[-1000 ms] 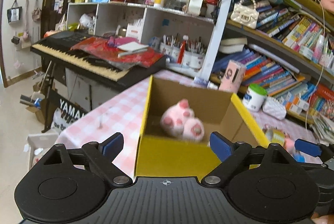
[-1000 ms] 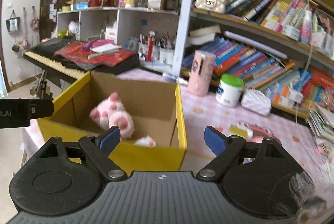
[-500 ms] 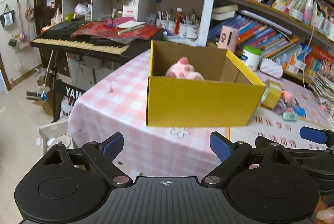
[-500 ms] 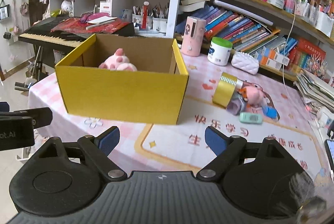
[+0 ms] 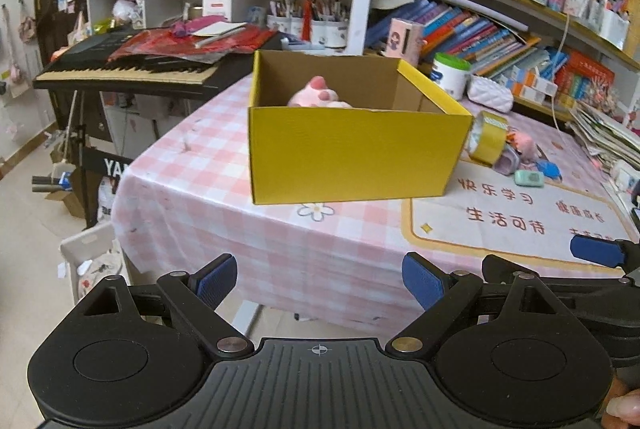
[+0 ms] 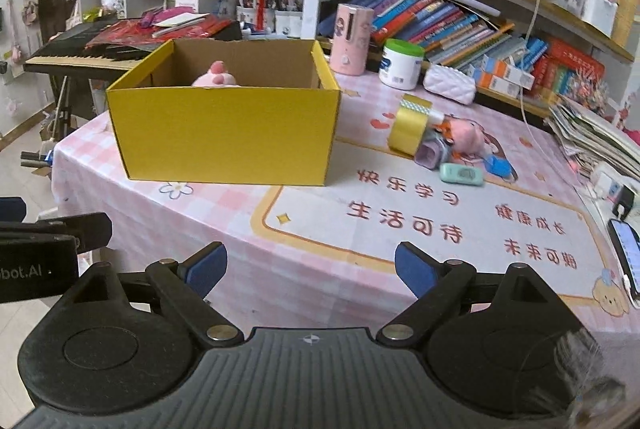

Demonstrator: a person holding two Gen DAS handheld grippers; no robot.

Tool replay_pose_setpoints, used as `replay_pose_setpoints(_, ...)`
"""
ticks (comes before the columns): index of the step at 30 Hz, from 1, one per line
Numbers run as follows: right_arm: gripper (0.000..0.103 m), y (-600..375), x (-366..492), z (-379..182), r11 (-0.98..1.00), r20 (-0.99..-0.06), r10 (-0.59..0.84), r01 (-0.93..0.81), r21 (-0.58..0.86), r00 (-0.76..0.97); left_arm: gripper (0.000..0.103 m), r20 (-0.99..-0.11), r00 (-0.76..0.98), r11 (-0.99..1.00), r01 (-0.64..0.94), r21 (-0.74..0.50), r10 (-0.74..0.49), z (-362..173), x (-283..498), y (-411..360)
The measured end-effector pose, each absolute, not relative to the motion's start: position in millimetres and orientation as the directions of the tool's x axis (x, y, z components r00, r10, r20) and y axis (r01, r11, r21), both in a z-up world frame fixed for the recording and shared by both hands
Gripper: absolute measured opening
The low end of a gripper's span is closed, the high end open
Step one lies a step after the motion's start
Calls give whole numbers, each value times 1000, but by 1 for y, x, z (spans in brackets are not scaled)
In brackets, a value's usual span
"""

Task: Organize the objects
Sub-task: 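Withdraw both tools from the yellow box back toward the remaining objects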

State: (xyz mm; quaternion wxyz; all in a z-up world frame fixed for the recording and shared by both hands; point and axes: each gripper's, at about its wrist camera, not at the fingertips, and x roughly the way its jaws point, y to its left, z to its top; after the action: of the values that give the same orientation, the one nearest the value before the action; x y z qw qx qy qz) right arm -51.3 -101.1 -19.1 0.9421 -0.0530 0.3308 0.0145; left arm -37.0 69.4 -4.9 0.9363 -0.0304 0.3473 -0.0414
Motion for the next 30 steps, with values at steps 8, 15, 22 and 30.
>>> replay_pose_setpoints(8,91,-118,-58,-23,994,-638,-65,-6,-108,767,91,-661,734,988,123,-92,-153,-10,-33,48)
replay_pose_setpoints(15,91,-143,-61,-26,992,-648,-123,72,-105,752,91,-668,715,976,199,-89,-207,-13,-24,22)
replay_pose_setpoints(22,92,-174,-61,-28,983,-655,-183,152,-105,733,91,-671,692,956,278,-90,-264,-14,-15,-12)
replay_pose_setpoints(30,92,-207,-55,-28,971,-658,-228,217,-99,718,91,-670,680,940,331,-82,-298,-14,-1,-47)
